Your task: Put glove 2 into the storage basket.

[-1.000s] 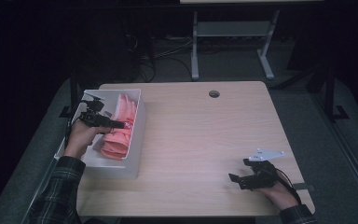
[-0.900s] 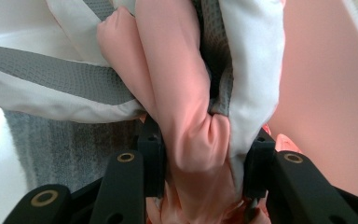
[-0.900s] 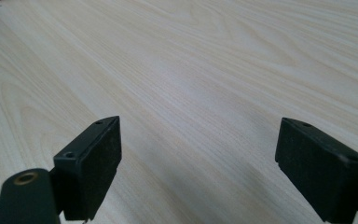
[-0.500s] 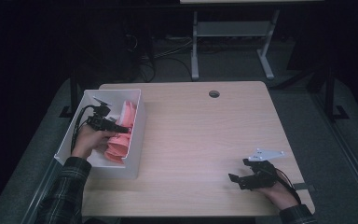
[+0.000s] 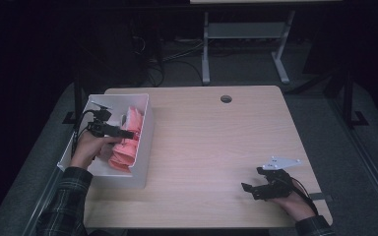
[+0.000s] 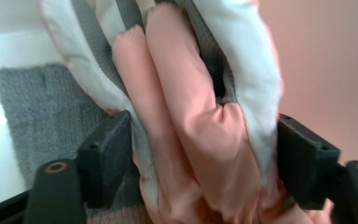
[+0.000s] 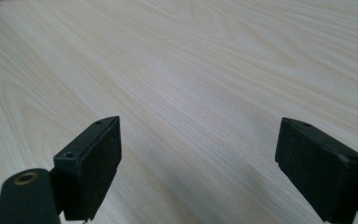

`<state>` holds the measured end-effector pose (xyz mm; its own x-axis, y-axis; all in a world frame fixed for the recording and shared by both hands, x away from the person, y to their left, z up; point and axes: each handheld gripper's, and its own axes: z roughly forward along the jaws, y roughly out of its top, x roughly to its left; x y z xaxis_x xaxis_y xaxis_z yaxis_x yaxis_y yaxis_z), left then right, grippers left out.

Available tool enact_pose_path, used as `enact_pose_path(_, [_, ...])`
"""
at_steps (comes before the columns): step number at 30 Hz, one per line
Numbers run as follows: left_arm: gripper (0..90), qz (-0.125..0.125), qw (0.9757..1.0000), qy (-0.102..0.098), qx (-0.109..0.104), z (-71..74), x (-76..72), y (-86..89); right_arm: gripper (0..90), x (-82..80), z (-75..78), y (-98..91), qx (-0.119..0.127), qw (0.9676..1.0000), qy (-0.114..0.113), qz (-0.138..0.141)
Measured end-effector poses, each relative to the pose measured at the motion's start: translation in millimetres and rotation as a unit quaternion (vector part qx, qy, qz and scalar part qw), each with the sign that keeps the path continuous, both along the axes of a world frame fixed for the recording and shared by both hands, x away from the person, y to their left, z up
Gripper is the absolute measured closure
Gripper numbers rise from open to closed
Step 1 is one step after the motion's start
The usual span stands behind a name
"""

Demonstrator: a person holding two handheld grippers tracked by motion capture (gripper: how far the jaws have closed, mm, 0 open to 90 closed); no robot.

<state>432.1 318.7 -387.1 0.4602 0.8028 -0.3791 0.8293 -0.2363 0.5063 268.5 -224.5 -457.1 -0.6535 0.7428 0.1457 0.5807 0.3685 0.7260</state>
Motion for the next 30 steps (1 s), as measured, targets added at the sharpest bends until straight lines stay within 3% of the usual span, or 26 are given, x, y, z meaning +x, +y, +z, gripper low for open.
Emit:
enact_pose_path(3, [20.7,0.004,0.9998,-0.016,-0.011,8.8,-3.5,4.1,14.1,-0.2,-0.3,-0.2,0.000,1.0000,0.000,0.002])
enact_pose_path(8, [16.3,-0.004,0.9992,-0.037,0.011,20.9,-8.5,6.2,14.1,0.5,-1.4,-0.8,0.001,1.0000,0.000,0.003])
enact_pose_path(12, [15.0,-0.006,0.9980,-0.062,0.014,31.8,-12.5,7.4,14.1,0.2,-1.4,-1.0,0.001,1.0000,0.001,0.002])
enact_pose_path(14, [14.3,-0.014,0.9969,-0.074,0.022,37.8,-14.5,6.8,14.1,0.0,-1.1,-0.6,0.001,1.0000,0.001,0.003])
enact_pose_path(22, [13.9,-0.033,0.9915,-0.125,0.016,65.8,-25.5,-3.0,14.1,0.1,-0.9,1.1,0.000,1.0000,0.000,0.005])
enact_pose_path(30, [13.9,-0.056,0.9879,-0.144,0.005,77.7,-32.5,-21.8,14.1,-0.1,-0.2,1.7,0.001,1.0000,0.001,0.004])
